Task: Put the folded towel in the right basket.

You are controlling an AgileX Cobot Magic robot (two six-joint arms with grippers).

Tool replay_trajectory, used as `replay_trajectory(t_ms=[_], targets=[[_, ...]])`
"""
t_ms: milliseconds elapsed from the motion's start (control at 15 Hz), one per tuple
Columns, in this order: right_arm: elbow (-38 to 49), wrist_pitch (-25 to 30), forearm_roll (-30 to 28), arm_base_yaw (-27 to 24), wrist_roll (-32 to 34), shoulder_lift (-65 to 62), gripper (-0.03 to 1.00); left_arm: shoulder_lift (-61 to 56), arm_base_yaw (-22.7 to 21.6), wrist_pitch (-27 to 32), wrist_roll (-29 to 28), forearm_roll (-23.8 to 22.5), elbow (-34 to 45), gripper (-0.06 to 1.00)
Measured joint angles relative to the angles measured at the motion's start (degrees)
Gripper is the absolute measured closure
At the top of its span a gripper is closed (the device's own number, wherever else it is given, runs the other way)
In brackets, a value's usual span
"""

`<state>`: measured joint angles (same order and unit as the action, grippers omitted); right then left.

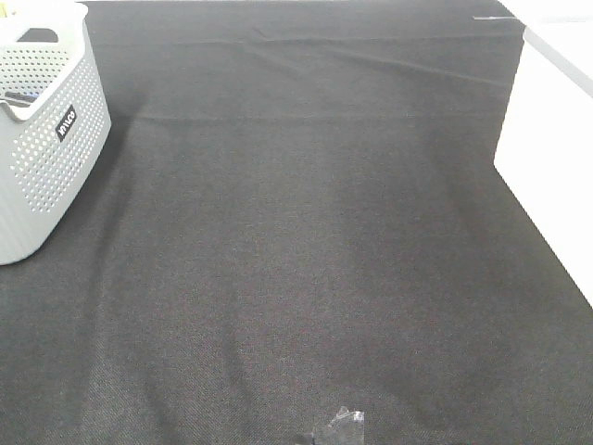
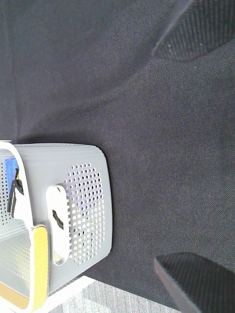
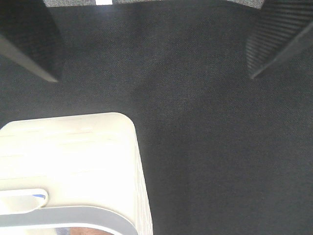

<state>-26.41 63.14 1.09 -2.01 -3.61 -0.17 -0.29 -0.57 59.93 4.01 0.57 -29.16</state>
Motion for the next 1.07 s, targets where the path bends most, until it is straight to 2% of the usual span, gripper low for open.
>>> replay_trajectory(t_ms=[1067], targets=[[0.1, -0.1, 0.0, 0.0, 0.2, 0.0, 0.00, 0.0, 0.0, 0.0, 0.0, 0.0, 0.0, -0.05]])
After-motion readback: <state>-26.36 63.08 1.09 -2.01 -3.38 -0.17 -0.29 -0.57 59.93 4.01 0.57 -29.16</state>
